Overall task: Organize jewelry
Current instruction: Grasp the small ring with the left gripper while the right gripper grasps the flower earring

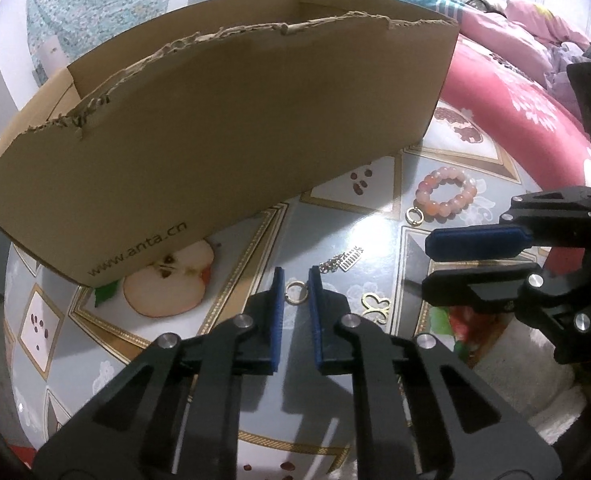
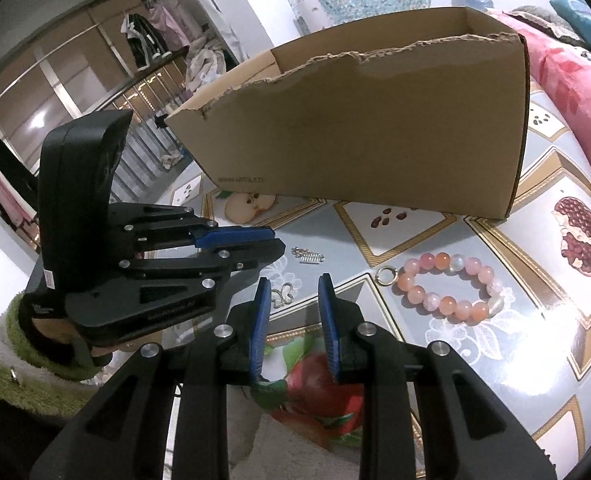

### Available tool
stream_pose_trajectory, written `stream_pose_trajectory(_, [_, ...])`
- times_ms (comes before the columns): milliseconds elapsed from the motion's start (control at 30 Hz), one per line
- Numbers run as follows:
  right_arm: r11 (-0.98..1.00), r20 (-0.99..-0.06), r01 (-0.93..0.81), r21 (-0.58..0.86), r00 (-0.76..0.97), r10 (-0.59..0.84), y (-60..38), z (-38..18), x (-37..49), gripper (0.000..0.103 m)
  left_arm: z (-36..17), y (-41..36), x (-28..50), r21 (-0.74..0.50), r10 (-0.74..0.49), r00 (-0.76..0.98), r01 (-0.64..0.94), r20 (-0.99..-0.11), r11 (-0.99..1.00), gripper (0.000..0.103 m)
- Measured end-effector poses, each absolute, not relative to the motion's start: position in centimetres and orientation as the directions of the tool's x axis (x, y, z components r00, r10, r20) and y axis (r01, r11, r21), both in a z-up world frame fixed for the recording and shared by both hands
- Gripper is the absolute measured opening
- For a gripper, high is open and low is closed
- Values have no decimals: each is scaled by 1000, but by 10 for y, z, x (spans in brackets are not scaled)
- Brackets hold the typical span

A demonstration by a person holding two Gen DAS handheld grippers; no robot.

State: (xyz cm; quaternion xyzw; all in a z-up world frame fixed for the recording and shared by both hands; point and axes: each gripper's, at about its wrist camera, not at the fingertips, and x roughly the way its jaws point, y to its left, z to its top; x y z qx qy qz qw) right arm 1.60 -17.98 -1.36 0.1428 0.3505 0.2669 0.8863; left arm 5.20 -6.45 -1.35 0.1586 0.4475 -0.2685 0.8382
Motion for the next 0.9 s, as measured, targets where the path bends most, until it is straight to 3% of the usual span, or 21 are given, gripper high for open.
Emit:
stream_pose_trajectory(400, [852, -576, -409, 328, 629, 523, -162, -7, 6, 25, -2, -35, 60, -33, -324, 482, 519, -814, 854, 11])
stream_pose_trajectory(900, [892, -687, -385, 239, 582, 435, -132, -15, 8, 25, -4, -14, 61, -88, -349, 493, 476, -797, 875, 11])
